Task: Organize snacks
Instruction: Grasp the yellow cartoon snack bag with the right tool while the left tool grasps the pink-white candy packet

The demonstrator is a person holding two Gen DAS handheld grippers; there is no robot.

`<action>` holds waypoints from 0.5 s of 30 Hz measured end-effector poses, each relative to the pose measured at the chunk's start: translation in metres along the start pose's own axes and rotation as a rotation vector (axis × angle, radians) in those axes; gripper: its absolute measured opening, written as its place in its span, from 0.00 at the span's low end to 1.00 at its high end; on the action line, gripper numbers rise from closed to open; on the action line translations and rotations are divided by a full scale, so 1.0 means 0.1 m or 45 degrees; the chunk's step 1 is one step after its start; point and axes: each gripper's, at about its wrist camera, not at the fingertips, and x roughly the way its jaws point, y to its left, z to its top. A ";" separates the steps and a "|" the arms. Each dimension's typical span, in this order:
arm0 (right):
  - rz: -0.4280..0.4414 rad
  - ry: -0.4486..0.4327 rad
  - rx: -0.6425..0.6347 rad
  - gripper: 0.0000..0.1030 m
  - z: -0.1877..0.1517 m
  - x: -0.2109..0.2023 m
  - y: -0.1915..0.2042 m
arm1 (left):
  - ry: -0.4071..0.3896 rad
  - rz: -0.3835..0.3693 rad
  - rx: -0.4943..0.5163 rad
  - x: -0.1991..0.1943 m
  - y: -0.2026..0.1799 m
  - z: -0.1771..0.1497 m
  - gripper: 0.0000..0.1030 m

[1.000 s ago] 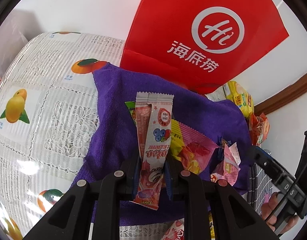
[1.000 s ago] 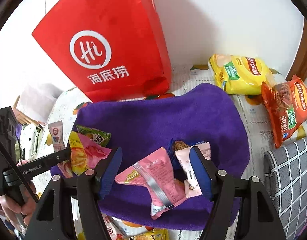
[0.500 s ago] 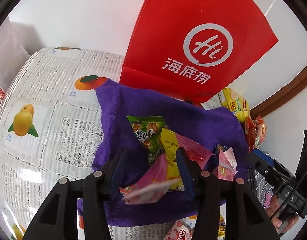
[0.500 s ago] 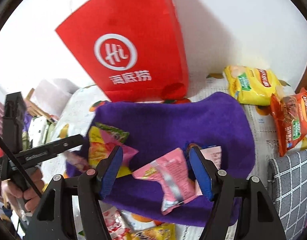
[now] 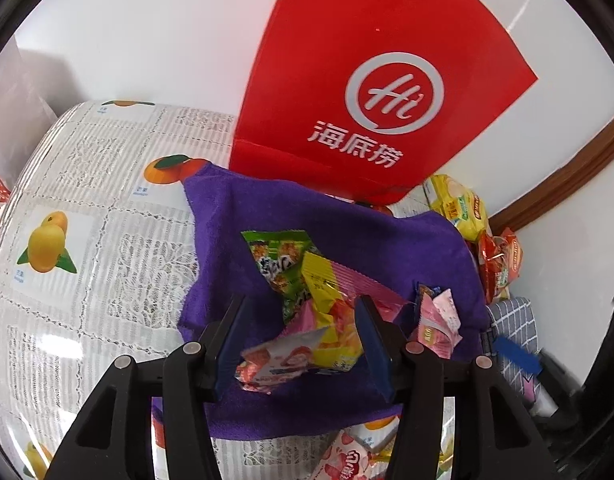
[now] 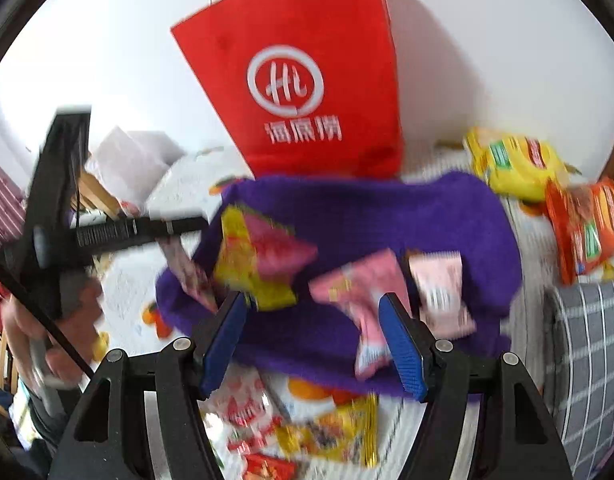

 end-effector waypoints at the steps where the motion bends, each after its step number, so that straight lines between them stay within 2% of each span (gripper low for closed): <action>1: -0.004 0.005 0.001 0.67 -0.08 -0.01 -0.01 | 0.001 -0.003 0.006 -0.01 -0.02 0.00 0.50; 7: -0.032 0.037 0.023 0.67 -0.60 -0.05 0.00 | -0.009 -0.036 0.052 -0.11 -0.17 -0.04 0.52; 15: 0.019 0.068 0.266 0.67 -0.95 0.11 -0.10 | -0.042 -0.074 0.091 -0.29 -0.29 -0.08 0.54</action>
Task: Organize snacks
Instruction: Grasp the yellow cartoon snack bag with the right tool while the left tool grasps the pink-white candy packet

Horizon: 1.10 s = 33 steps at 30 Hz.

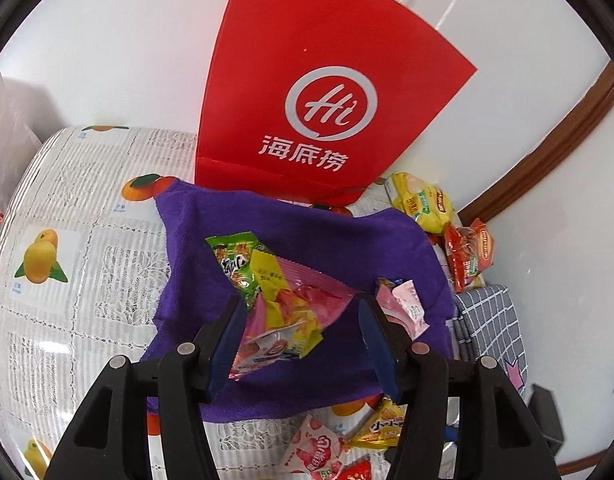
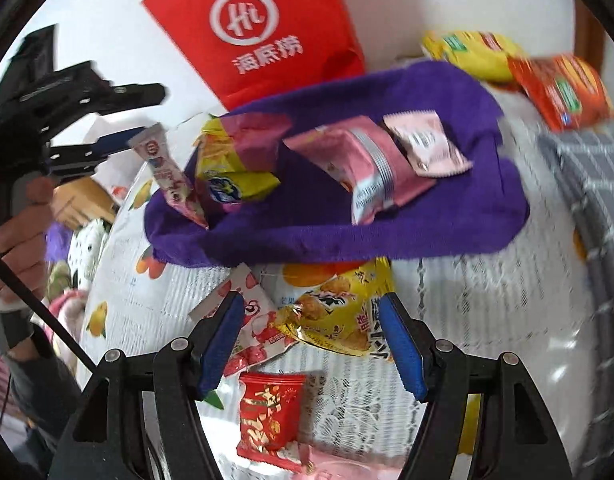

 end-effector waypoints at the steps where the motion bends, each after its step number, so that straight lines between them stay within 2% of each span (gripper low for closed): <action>1: -0.011 0.007 0.021 0.67 0.00 0.05 0.00 | 0.000 -0.002 -0.001 -0.01 0.00 0.00 0.54; 6: -0.164 0.074 0.014 0.67 0.00 0.33 0.05 | -0.008 -0.013 -0.009 -0.06 0.02 0.00 0.54; 8: -0.188 0.061 0.010 0.67 0.01 0.37 0.06 | -0.015 -0.011 -0.018 -0.09 0.05 0.01 0.54; 10: -0.214 0.056 0.007 0.64 0.01 0.38 0.08 | -0.016 0.001 -0.030 -0.09 0.08 0.02 0.54; 12: -0.235 0.059 -0.035 0.54 0.00 0.37 0.11 | -0.016 0.007 -0.043 -0.09 0.11 0.03 0.55; 14: -0.236 0.053 -0.037 0.52 -0.02 0.32 0.12 | -0.017 0.018 -0.052 -0.09 0.13 0.03 0.55; 20: -0.214 -0.026 0.012 0.51 -0.14 0.00 0.07 | -0.044 0.061 -0.038 -0.15 0.09 0.03 0.55; 26: -0.216 -0.142 0.080 0.51 -0.26 -0.49 0.00 | -0.114 0.049 0.026 -0.39 -0.07 0.00 0.55; 33: -0.236 -0.237 0.139 0.51 -0.44 -1.03 -0.15 | -0.127 0.053 0.089 -0.55 -0.31 -0.13 0.55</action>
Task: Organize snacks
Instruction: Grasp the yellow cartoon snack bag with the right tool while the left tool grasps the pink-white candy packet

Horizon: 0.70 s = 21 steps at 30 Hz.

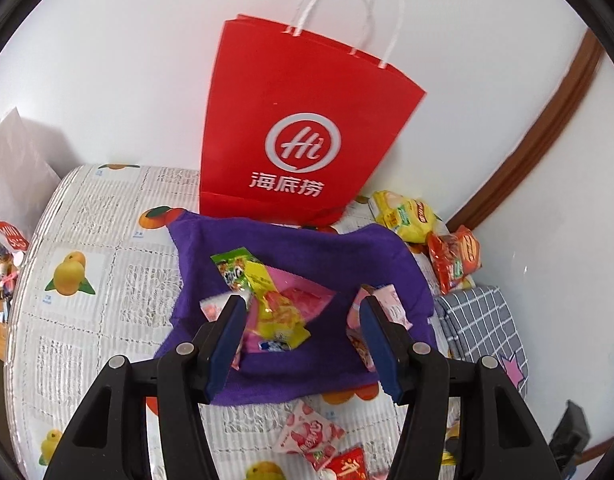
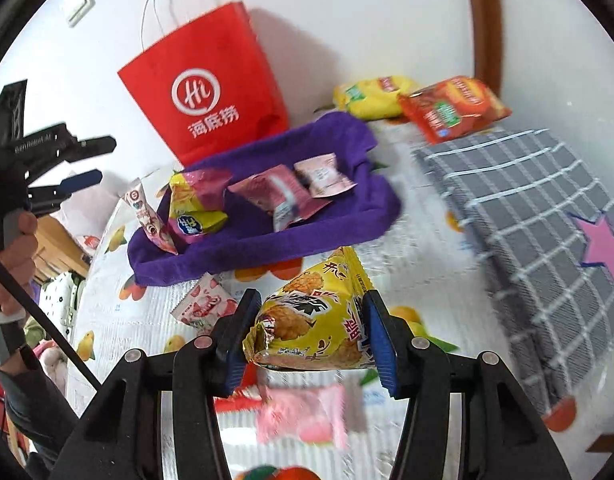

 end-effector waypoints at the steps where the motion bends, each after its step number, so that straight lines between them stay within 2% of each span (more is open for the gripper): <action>1: -0.007 -0.010 0.002 0.51 -0.02 -0.06 -0.03 | -0.002 -0.008 0.018 -0.03 -0.05 -0.06 0.55; 7: -0.004 0.001 0.003 0.51 -0.22 -0.17 -0.11 | 0.073 -0.062 0.046 -0.01 -0.12 -0.48 0.56; 14: 0.038 0.040 0.041 0.51 -0.49 -0.08 -0.15 | 0.199 -0.010 0.090 0.20 -0.05 -1.10 0.58; 18: 0.059 0.040 0.045 0.51 -0.60 -0.12 -0.16 | 0.232 0.003 0.101 0.34 -0.06 -1.28 0.62; 21: 0.063 0.037 0.050 0.51 -0.67 -0.17 -0.19 | 0.273 0.011 0.166 0.51 -0.14 -1.35 0.65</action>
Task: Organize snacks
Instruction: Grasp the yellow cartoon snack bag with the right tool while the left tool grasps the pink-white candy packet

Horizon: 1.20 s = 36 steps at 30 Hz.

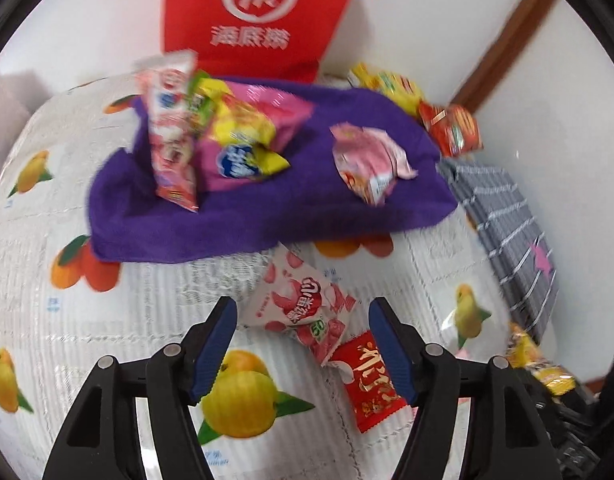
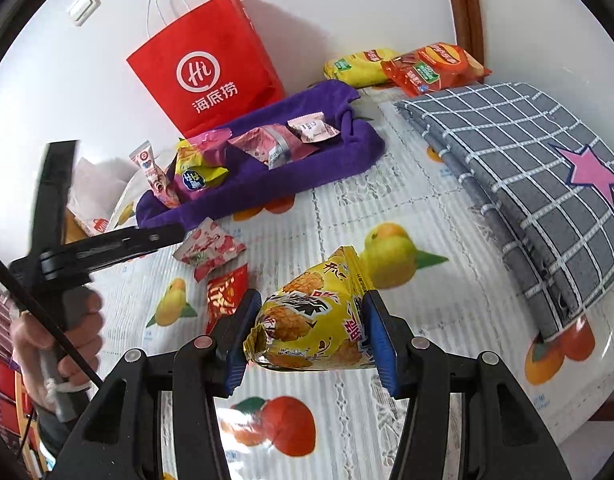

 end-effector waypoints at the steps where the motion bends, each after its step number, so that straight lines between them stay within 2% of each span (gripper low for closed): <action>1: 0.006 -0.003 0.004 0.51 -0.02 -0.02 -0.02 | 0.004 0.015 0.011 0.05 -0.01 0.00 0.65; 3: 0.005 -0.005 0.006 0.51 -0.03 -0.04 -0.05 | 0.014 0.030 0.020 0.18 -0.02 0.04 0.65; 9: -0.008 0.003 0.012 0.51 -0.05 -0.03 -0.12 | 0.086 -0.001 0.039 0.49 -0.01 0.09 0.65; 16: 0.010 0.037 0.014 0.51 -0.11 0.07 -0.14 | 0.106 -0.069 0.079 0.49 -0.03 0.01 0.76; 21: 0.027 0.062 0.025 0.51 -0.16 0.13 -0.15 | 0.107 0.003 0.183 0.48 -0.12 -0.12 0.81; 28: 0.028 0.055 0.014 0.51 -0.17 0.10 -0.13 | 0.067 0.073 0.356 0.53 -0.31 -0.30 0.97; 33: 0.026 0.049 0.024 0.51 -0.17 0.07 -0.15 | 0.034 0.138 0.416 0.56 -0.40 -0.36 0.97; 34: 0.026 0.050 0.024 0.51 -0.17 0.07 -0.15 | 0.029 0.134 0.403 0.56 -0.39 -0.34 0.94; 36: 0.023 0.051 0.023 0.51 -0.17 0.07 -0.15 | 0.012 0.150 0.390 0.51 -0.34 -0.32 0.80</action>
